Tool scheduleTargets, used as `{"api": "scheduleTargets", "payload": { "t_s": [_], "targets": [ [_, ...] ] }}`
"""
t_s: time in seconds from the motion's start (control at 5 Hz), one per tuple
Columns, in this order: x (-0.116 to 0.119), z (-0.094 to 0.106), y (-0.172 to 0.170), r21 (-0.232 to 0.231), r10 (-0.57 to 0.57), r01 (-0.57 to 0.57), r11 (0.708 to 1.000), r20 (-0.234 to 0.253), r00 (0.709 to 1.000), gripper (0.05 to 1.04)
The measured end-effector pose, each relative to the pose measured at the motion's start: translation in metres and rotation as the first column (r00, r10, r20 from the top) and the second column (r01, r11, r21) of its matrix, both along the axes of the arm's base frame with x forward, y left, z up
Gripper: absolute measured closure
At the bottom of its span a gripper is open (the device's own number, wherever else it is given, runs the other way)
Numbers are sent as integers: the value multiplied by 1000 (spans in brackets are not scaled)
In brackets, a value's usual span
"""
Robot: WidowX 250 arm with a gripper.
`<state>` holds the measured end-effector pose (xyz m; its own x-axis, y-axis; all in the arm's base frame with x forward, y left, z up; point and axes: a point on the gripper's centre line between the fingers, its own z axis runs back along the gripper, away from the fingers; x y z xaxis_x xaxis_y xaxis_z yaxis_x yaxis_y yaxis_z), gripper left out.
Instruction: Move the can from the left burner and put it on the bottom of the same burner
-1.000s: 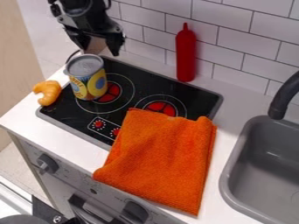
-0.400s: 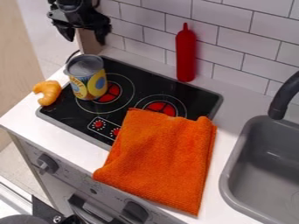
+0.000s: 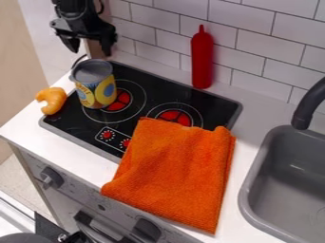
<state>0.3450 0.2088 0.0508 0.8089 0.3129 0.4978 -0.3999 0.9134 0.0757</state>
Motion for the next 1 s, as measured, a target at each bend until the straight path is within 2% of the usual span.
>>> {"api": "scheduleTargets", "payload": {
  "t_s": [0.4, 0.6, 0.8, 1.0],
  "targets": [
    [-3, -13, -1, -22, 79, -79, 997, -20, 997, 83],
    [-8, -16, -3, -20, 126, -127, 992, -55, 990, 83],
    [-13, -11, -7, -22, 134, -136, 991, -61, 989, 83],
    [-20, -13, -19, -63, 156, -162, 985, -83, 984, 83]
  ]
}}
